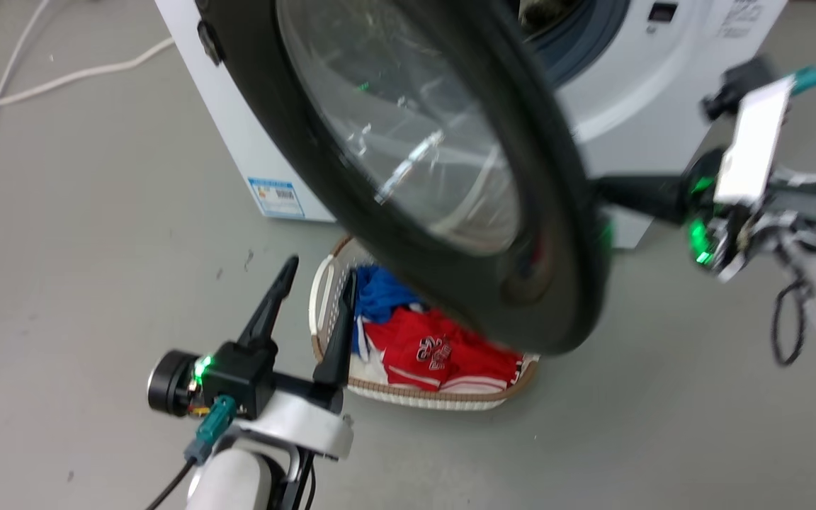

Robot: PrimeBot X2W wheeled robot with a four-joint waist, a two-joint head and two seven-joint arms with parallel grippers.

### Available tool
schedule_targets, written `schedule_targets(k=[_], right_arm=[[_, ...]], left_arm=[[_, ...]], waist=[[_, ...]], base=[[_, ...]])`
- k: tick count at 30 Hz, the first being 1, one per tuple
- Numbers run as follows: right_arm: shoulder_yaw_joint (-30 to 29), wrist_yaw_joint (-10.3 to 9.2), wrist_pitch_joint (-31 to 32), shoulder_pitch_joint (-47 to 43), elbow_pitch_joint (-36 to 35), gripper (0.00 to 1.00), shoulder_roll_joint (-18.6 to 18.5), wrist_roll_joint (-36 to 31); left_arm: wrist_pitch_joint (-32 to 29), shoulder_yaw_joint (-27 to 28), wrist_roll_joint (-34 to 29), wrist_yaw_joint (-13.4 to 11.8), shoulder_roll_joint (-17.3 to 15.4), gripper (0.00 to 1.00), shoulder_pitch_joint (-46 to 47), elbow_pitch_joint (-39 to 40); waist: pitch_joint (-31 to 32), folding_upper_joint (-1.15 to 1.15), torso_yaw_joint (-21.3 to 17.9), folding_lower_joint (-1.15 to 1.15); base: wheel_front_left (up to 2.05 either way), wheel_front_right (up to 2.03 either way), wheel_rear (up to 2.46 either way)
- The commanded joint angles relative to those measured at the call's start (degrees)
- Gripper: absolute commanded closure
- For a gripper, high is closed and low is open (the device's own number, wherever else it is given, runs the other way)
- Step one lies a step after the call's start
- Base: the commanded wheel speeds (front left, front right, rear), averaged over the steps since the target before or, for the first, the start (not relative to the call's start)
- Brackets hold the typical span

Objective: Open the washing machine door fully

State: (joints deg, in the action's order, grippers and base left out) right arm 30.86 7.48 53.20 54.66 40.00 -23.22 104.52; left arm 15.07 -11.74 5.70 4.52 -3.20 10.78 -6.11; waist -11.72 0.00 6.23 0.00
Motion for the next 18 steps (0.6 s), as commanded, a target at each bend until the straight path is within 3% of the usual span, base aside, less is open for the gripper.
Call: schedule_targets(k=[1,9,18], right_arm=[[0.50,0.03,-0.05,-2.12,-1.37,1.00,0.76,0.68],[4.00,0.03,-1.89,-10.87,-11.22,1.00,1.79,2.73],[8.71,0.03,-5.03,-13.28,-15.43,1.00,4.77,2.89]], left_arm=[[0.15,0.10,-0.36,0.24,-0.32,0.00,-1.07,-0.27],[0.15,-0.68,-0.17,0.96,-0.30,0.00,-4.18,-1.58],[0.15,-1.43,0.44,1.43,-0.18,0.00,-5.02,-2.67]], waist=[[2.02,0.00,-0.75,0.00],[5.37,0.00,-0.72,0.00],[6.94,0.00,-0.03,0.00]], base=[[0.00,0.00,0.00],[0.00,0.00,0.00],[0.00,0.00,0.00]])
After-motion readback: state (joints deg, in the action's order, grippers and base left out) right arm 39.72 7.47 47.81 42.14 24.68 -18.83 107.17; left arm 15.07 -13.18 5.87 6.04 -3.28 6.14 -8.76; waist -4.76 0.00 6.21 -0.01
